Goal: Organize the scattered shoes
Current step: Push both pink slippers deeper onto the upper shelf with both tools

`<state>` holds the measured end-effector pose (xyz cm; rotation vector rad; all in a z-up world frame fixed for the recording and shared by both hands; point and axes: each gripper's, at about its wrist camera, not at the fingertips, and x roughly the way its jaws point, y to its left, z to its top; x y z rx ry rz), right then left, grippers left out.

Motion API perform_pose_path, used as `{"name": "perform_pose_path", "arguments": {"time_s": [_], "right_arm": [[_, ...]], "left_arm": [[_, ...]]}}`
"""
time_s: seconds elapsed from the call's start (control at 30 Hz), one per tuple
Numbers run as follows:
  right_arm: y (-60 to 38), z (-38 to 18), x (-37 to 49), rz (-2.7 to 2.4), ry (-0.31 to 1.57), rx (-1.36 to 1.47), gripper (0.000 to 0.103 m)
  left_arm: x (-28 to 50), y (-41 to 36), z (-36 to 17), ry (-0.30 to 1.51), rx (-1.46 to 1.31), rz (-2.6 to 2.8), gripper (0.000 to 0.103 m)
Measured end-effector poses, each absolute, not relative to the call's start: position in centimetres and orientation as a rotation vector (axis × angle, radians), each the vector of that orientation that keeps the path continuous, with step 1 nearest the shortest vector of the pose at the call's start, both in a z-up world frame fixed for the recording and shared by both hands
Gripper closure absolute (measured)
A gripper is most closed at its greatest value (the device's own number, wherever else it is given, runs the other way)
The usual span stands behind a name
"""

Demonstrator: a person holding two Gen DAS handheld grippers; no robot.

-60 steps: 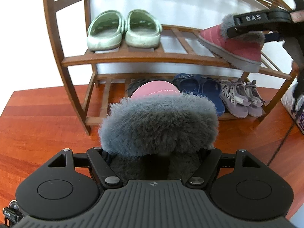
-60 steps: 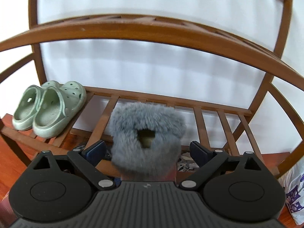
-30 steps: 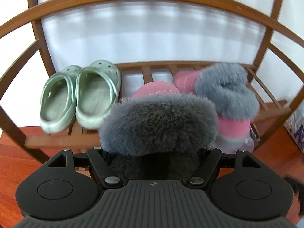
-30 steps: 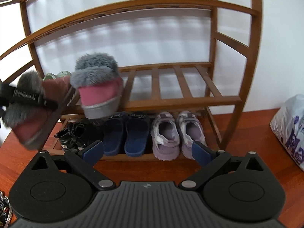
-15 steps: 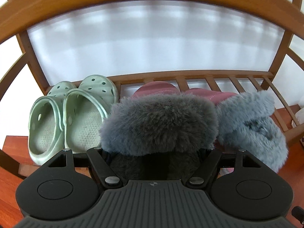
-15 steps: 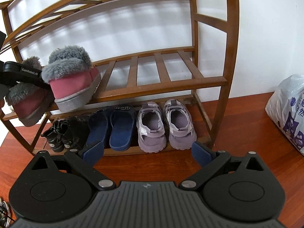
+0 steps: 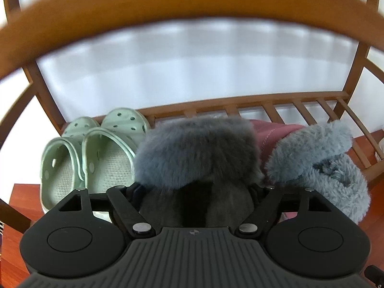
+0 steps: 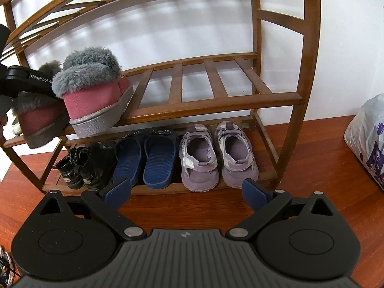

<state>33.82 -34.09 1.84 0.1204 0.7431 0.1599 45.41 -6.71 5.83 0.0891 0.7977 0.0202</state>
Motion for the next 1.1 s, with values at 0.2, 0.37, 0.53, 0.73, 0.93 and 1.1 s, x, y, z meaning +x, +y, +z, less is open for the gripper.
{"name": "perform_pose_path", "arguments": {"time_s": [0.2,0.37,0.53,0.73,0.93,1.1], "right_arm": [[-33.6,2.5,33.5,0.178,0.726,0.114,0.003],[-33.1,3.2,33.0,0.208,0.708,0.102,0.003],[-32.4,4.0,32.6,0.242,0.686,0.089,0.003],[-30.9,4.8,32.5,0.304,0.665,0.055,0.003],[-29.1,5.1,32.8,0.341,0.652,0.013,0.003],[-27.5,5.5,33.3,0.359,0.634,-0.015,0.003]], "left_arm": [[44.1,-6.5,6.4,0.788,0.092,0.019,0.02],[42.4,-6.1,7.1,0.776,0.078,0.022,0.02],[39.7,-5.5,7.9,0.756,0.069,0.04,0.02],[36.5,-4.7,8.6,0.73,0.047,0.063,0.02],[33.7,-4.1,8.8,0.712,0.043,0.075,0.02],[32.2,-3.8,8.0,0.707,0.049,0.054,0.022]]}}
